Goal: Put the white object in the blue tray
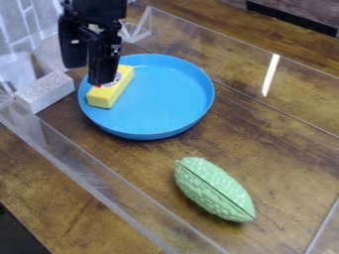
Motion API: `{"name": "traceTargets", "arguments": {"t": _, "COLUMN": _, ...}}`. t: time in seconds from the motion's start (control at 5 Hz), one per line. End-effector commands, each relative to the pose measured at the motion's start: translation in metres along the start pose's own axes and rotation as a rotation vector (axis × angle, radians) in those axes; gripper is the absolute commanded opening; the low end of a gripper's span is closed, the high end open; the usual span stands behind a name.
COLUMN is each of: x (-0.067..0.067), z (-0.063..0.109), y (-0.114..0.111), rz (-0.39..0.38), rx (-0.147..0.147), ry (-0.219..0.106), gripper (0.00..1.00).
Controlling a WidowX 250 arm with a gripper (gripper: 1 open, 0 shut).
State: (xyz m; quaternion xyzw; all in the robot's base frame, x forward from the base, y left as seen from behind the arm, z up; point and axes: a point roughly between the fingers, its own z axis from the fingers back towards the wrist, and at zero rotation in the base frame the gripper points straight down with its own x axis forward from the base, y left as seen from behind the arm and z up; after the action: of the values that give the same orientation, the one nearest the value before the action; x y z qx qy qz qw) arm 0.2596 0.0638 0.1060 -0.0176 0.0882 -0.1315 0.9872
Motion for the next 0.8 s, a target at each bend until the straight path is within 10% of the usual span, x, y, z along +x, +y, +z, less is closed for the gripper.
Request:
{"name": "traceTargets", "arguments": {"t": 0.0, "x": 0.000, "z": 0.012, "y": 0.009, "rz": -0.003, "rx": 0.033, "ry": -0.044, "gripper": 1.00}}
{"name": "traceTargets", "arguments": {"t": 0.6, "x": 0.011, "z": 0.010, "y": 0.022, "rz": -0.083, "rx": 0.085, "ry": -0.049, "gripper": 1.00}}
